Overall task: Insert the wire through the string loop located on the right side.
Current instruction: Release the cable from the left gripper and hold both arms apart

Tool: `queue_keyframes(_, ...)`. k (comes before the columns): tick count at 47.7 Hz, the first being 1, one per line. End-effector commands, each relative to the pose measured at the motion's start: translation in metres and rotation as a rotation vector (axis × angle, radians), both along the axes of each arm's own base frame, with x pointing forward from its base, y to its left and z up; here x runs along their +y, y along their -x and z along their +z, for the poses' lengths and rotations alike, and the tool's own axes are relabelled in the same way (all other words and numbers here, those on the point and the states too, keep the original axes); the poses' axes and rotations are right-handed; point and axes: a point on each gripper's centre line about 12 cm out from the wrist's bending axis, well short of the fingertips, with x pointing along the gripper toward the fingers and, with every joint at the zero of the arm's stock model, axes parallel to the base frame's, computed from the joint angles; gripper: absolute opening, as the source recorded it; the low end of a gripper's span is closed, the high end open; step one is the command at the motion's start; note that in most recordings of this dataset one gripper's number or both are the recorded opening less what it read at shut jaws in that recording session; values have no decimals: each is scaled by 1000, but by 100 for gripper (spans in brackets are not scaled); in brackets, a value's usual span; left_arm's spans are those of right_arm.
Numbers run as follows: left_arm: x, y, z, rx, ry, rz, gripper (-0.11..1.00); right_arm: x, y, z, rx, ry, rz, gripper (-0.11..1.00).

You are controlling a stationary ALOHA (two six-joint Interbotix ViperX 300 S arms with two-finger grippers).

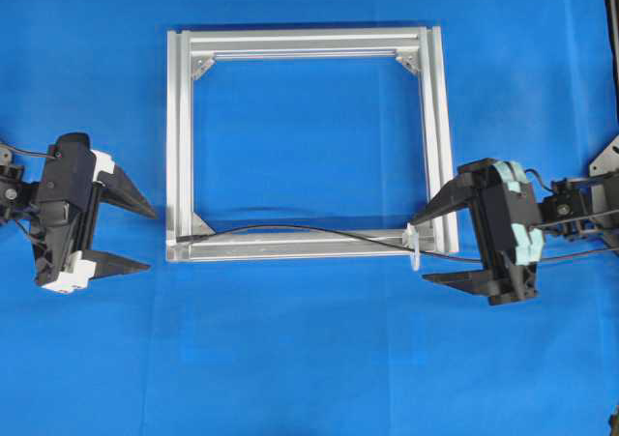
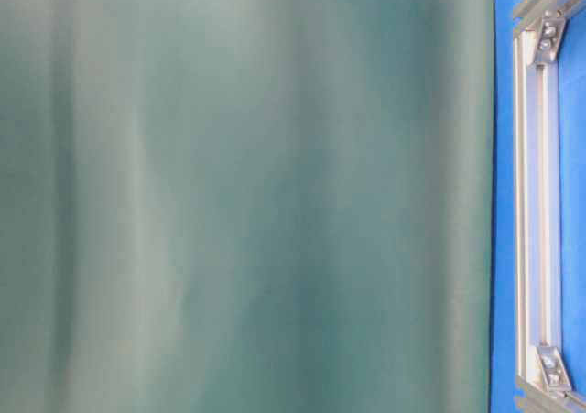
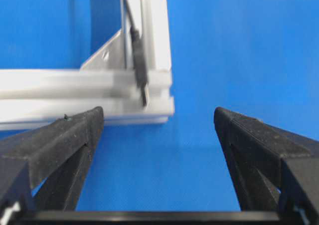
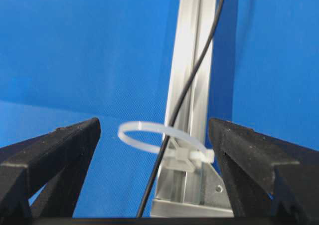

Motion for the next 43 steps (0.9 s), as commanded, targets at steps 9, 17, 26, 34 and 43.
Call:
queue_keyframes(9,-4,-19,33,-49,9,-8,88,1,3,38,-74,-6,26,94)
queue_keyframes(17,-2,-20,38,-49,-8,-9,88,0,6,43,-87,-4,29,94)
queue_keyframes(26,-1,-21,37,-48,-11,-8,88,0,6,42,-82,-3,29,94)
queue_keyframes(34,-1,-21,37,-48,-10,-7,88,0,6,42,-81,-1,31,94)
queue_keyframes(43,-1,-20,37,-48,-10,-7,88,0,6,42,-83,0,32,94)
